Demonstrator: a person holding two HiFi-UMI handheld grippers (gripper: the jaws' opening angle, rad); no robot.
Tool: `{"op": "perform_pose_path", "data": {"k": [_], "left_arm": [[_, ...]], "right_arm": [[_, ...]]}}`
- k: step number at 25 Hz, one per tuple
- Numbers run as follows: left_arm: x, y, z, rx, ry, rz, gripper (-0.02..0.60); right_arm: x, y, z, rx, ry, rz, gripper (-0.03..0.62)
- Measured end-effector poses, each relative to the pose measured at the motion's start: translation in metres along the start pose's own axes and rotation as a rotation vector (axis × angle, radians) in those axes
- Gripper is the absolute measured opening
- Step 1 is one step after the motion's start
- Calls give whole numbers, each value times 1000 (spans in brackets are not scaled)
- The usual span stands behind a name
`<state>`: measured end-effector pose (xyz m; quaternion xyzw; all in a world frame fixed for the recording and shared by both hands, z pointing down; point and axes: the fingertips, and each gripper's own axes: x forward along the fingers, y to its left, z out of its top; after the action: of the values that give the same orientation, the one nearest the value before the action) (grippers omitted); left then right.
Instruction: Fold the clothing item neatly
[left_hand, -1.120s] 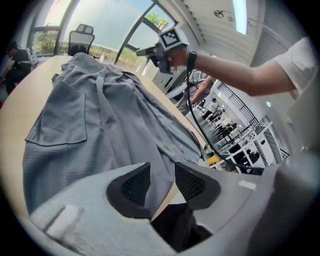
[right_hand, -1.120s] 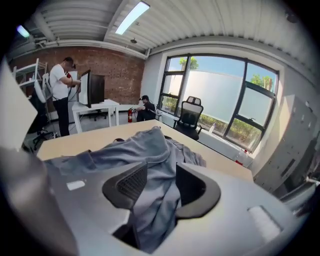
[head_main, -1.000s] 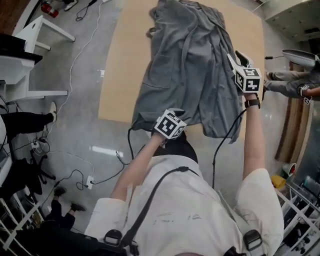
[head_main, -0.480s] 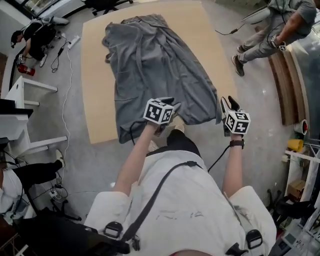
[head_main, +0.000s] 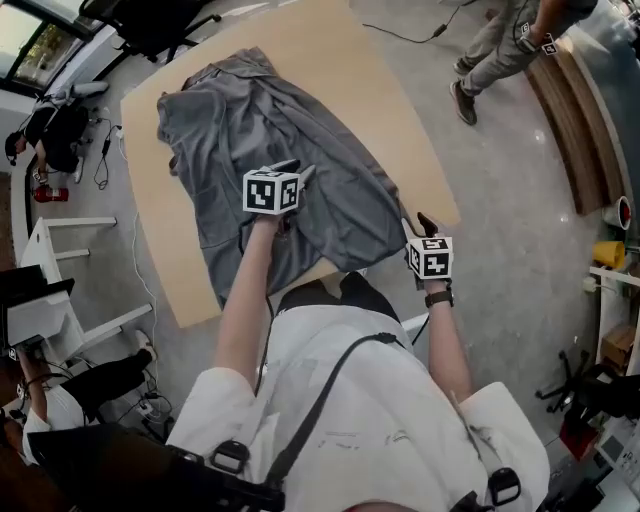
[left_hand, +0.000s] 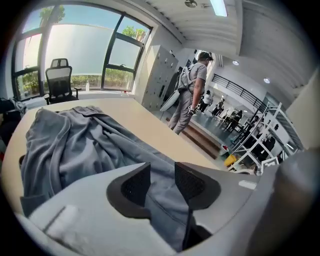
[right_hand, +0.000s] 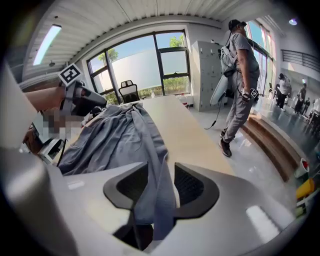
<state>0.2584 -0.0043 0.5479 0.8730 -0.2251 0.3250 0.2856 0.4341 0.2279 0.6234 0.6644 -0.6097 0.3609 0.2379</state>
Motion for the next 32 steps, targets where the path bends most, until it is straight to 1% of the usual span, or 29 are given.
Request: {"op": "perform_pose_path", "data": {"k": [3,6,10,12,17,20,22,24,26,28,29,30,32], "left_arm": [[21,28,30,10,1,27,160],[46,65,61,16,6,44,159],[82,130,105,-18,0,84,158],[100,162,121,-71,-1,104,160],[134,224,149,-268,-36,143,163],[146,254,157,-361,-41,185,166],[156,269,159,-448,-49,198,189],[165,280,154,-539,-44,207,206],[174,287,146,-588,-15,222,213],[179,291,138,-603,25,246,210],[179,292,135,-598,40,264,207],[177,294,133,-583,48,288,186],[169,298,130,-544,54,333,44]], "right_arm": [[13,-4,-11,36,48,-14,167],[23,3,-22,51,101,-18,167],[29,9,-30,61,147,-49,167],[31,8,-38,71,173,-72,167],[27,5,-53,97,231,-113,167],[25,1,-60,102,249,-144,167],[26,-3,-64,102,264,-167,169],[24,-4,-68,101,275,-186,178],[24,-5,-69,99,279,-194,179],[25,-5,-70,103,279,-194,176],[26,-5,-71,104,279,-194,172],[28,-4,-71,103,279,-193,166],[30,-4,-73,98,286,-191,145]]}}
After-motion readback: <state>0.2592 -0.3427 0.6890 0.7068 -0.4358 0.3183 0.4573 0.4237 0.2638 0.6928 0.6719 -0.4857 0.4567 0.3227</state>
